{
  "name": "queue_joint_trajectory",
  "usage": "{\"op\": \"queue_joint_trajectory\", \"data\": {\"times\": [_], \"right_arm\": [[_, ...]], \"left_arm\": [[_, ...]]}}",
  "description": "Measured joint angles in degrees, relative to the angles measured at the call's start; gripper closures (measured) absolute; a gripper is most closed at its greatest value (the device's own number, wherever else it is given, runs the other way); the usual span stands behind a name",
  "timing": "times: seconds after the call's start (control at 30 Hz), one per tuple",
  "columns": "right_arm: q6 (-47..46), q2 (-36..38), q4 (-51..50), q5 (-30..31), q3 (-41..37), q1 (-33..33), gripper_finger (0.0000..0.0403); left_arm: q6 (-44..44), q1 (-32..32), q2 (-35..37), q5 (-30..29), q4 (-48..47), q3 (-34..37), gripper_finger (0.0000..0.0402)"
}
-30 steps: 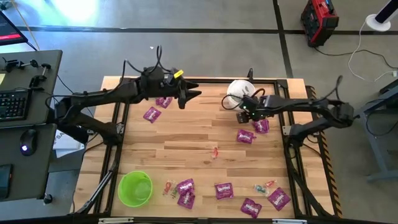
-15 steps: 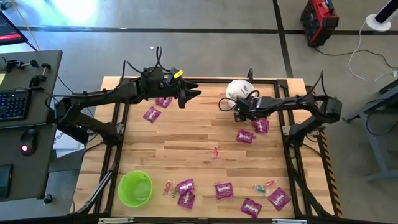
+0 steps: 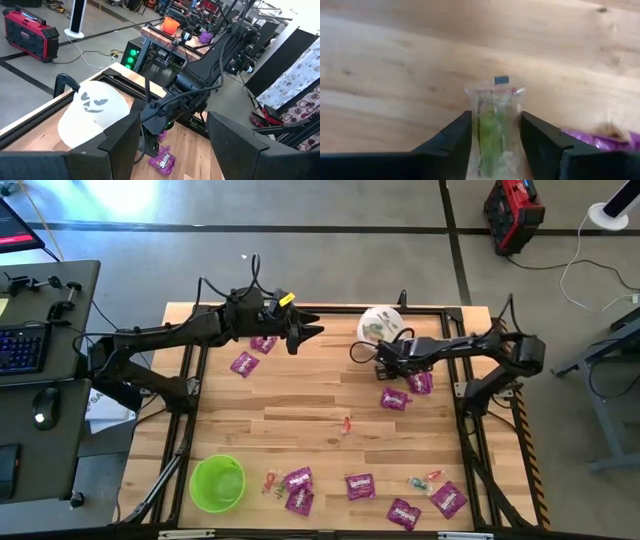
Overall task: Sort candy by brand, put in halloween buckets
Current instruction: Put the green gummy into the white bucket
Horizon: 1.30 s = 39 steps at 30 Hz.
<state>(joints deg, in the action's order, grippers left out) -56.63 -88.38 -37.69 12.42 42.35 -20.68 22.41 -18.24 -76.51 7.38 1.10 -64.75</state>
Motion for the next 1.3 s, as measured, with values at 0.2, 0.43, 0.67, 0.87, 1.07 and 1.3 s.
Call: {"op": "queue_joint_trajectory", "data": {"times": [0.2, 0.43, 0.67, 0.87, 1.07, 1.3], "right_arm": [[0.1, 2.0, -1.5, -1.8, -0.1, 1.0, 0.0305], [0.1, 5.9, -3.2, -1.9, -0.1, 2.4, 0.0365], [1.5, 12.6, -4.4, -1.8, -0.1, 2.5, 0.0394], [5.6, 22.6, -4.2, -4.1, -0.1, 3.1, 0.0393], [12.2, 37.7, 10.8, -13.9, 0.0, 8.6, 0.0394], [15.7, 43.4, 43.6, -23.8, 0.1, 14.3, 0.0394]], "left_arm": [[0.0, 0.0, 0.0, 0.0, 0.0, 0.0, 0.0184], [0.0, 0.0, 0.0, 0.2, 0.0, 0.0, 0.0184], [-1.1, 0.0, 0.0, 0.2, 0.0, 0.0, 0.0184], [-1.5, 0.0, 0.0, 0.2, 0.0, 0.0, 0.0184], [-1.6, 0.0, 0.0, 1.1, -0.1, 0.0, 0.0184], [-1.5, -0.5, 0.0, 1.0, -0.1, 0.0, 0.0184]]}}
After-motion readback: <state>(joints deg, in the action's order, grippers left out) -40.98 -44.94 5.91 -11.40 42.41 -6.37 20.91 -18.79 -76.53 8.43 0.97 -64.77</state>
